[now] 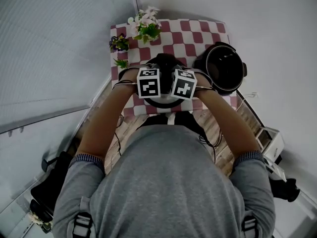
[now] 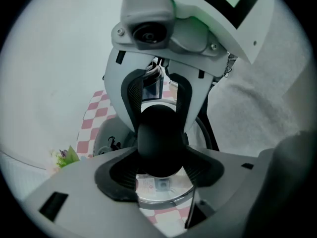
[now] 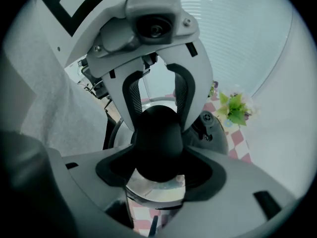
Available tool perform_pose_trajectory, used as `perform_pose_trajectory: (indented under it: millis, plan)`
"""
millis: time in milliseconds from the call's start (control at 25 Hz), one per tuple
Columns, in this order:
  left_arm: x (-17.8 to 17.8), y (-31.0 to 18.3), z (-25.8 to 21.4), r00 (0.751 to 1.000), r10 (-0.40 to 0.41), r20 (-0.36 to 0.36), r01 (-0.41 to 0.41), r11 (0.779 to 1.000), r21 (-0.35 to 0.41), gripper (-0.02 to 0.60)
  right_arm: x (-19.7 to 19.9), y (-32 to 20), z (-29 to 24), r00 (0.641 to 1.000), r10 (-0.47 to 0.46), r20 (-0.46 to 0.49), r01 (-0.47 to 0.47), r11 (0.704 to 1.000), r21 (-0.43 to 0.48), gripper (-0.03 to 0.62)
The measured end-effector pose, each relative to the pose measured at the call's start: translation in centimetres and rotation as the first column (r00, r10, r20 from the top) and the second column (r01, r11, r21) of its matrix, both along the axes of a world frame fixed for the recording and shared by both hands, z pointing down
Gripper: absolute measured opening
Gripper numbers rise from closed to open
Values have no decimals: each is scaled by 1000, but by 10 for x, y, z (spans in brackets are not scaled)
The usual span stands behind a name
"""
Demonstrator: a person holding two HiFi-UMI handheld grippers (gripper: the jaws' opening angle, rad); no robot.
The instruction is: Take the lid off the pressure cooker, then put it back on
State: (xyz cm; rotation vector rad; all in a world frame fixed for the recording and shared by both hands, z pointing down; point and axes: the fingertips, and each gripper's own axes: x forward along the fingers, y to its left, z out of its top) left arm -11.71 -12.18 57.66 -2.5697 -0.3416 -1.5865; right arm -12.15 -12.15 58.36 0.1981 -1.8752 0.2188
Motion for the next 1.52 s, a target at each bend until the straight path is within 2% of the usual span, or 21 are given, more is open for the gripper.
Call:
perform_pose_trajectory:
  millis: [280,560,720,1160,1520]
  plan:
    - [31,-12,-62,996,92,-21,-90,992,84,299,31,-13,-61,997,79,-2,-79,994,75,291]
    - [80,-23,-99,983,181,-23,-177,976,125,299,79,-24,-98,986,167,9,-167,979,117,291]
    - [117,-26,-103,972,232,-27,-226,964,142,300,116,-28,-103,974,225,6,-223,966,134,292]
    - [204,-21,-108,929,369,-14,-364,923,123,301,204,-23,-109,930,365,32,-366,924,113,291]
    - [261,-11,-94,892,452,-2,-450,887,104,301,260,-14,-94,887,460,39,-461,883,90,291]
